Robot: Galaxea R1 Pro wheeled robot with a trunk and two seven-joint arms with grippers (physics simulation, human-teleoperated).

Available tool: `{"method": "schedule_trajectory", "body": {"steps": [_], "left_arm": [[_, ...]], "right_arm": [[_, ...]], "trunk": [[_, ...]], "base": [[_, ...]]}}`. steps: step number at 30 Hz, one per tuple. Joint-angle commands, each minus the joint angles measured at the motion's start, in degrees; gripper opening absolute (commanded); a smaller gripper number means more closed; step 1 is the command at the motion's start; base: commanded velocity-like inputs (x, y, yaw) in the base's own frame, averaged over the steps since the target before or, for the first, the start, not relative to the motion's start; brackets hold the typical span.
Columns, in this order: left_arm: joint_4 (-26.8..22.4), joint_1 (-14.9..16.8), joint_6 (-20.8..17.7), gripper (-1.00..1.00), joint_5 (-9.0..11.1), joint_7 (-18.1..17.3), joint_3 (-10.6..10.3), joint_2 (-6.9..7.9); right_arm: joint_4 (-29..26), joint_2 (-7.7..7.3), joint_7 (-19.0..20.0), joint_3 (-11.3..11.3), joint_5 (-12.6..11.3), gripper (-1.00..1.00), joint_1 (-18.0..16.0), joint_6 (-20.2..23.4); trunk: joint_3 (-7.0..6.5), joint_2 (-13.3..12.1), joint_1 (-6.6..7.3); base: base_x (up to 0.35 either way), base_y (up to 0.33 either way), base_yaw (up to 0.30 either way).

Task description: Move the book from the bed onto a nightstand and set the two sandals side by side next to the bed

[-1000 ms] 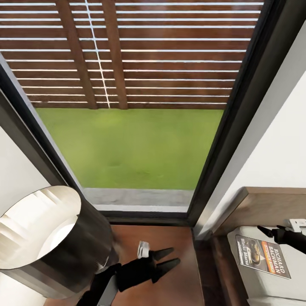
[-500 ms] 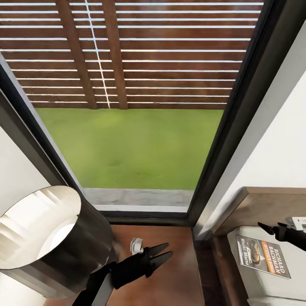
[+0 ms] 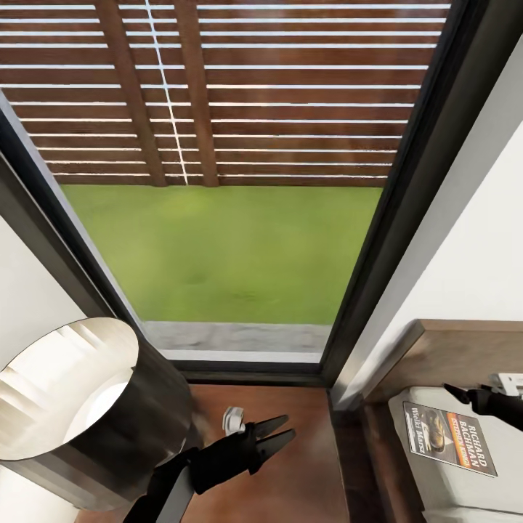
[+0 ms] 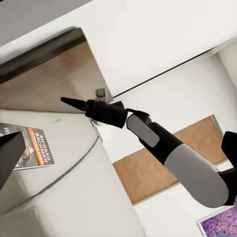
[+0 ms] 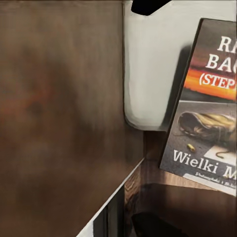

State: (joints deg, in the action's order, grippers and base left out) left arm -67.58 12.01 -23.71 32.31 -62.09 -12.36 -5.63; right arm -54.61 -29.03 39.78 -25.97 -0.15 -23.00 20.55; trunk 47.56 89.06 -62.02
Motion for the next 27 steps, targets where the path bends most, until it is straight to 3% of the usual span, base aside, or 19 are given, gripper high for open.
{"method": "schedule_trajectory", "body": {"steps": [1,8,11,12,27], "left_arm": [[0.0,0.03,-0.6,1.0,0.39,-0.02,-0.04,0.01],[-0.01,0.03,-0.55,1.0,0.3,0.11,-0.09,-0.08],[-0.01,0.03,-0.55,1.0,0.3,0.12,-0.11,-0.08],[-0.01,0.03,-0.55,1.0,0.29,0.13,-0.08,-0.08],[-0.01,0.03,-0.55,1.0,0.29,0.13,-0.12,-0.08]], "right_arm": [[-0.02,0.02,-0.99,-0.1,0.57,1.0,-0.07,0.45],[0.31,1.03,-3.42,0.12,4.05,1.0,-0.13,0.54],[0.36,2.14,-3.5,0.27,7.26,1.0,-0.16,0.54],[0.31,2.75,-3.45,0.3,9.94,1.0,-0.15,0.54],[0.06,3.38,-2.89,1.01,10.78,1.0,-0.14,0.48]], "trunk": [[0.04,0.02,0.0],[0.04,0.02,0.0],[0.04,0.02,0.0],[0.04,0.02,0.0],[0.04,0.02,0.0]], "base": [[0.0,0.0,0.0],[0.0,0.0,0.0],[0.0,0.0,0.0],[0.0,0.0,0.0],[0.0,0.0,0.0]]}}
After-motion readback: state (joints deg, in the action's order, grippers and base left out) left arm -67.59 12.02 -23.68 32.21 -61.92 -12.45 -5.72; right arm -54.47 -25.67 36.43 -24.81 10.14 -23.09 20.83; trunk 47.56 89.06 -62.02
